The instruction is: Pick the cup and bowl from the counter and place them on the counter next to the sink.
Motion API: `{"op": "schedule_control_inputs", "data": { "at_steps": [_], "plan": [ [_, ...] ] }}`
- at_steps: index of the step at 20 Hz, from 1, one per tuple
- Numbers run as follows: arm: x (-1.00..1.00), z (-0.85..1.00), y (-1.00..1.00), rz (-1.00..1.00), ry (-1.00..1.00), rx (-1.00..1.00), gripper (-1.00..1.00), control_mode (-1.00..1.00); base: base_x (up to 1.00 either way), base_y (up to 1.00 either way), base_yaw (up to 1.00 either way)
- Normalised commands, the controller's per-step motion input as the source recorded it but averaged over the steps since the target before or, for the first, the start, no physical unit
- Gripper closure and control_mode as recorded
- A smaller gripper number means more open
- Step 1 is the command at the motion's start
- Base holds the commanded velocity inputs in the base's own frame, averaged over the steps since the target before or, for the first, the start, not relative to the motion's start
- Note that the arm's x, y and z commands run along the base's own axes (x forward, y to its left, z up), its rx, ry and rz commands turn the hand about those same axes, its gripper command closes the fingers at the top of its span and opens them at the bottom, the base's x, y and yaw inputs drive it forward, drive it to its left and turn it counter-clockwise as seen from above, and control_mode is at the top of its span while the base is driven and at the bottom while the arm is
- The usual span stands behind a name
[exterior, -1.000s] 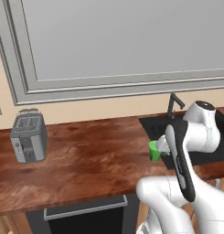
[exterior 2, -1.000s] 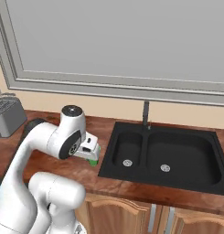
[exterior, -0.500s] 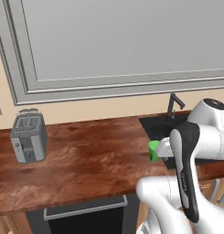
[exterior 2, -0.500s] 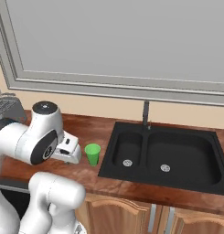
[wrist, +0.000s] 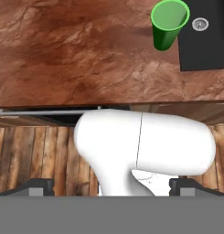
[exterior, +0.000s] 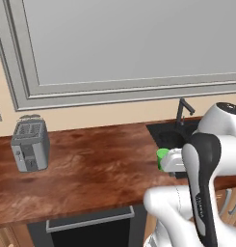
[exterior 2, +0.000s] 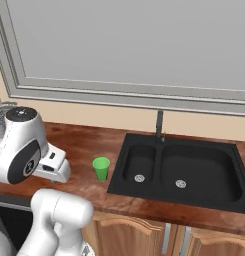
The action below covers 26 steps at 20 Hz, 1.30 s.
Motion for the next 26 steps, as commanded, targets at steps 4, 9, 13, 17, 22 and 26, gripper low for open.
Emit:
{"op": "schedule_control_inputs", "data": {
  "at_steps": [4, 9, 13, 17, 22, 26],
  "plan": [
    [0.00, 0.00, 0.00, 0.00, 0.00, 0.00, -1.00, -1.00, 0.00, 0.00, 0.00],
    [0.00, 0.00, 0.00, 0.00, 0.00, 0.00, -1.00, -1.00, 0.00, 0.00, 0.00],
    [0.00, 0.00, 0.00, 0.00, 0.00, 0.00, -1.00, 1.00, 0.00, 0.00, 0.00],
    [0.00, 0.00, 0.00, 0.00, 0.00, 0.00, -1.00, 1.00, -0.39, 0.10, 0.00],
    [0.00, 0.00, 0.00, 0.00, 0.00, 0.00, -1.00, 1.00, -0.93, 0.29, 0.00],
    [0.00, 0.00, 0.00, 0.00, 0.00, 0.00, -1.00, 1.00, 0.14, 0.03, 0.13]
  ]
}}
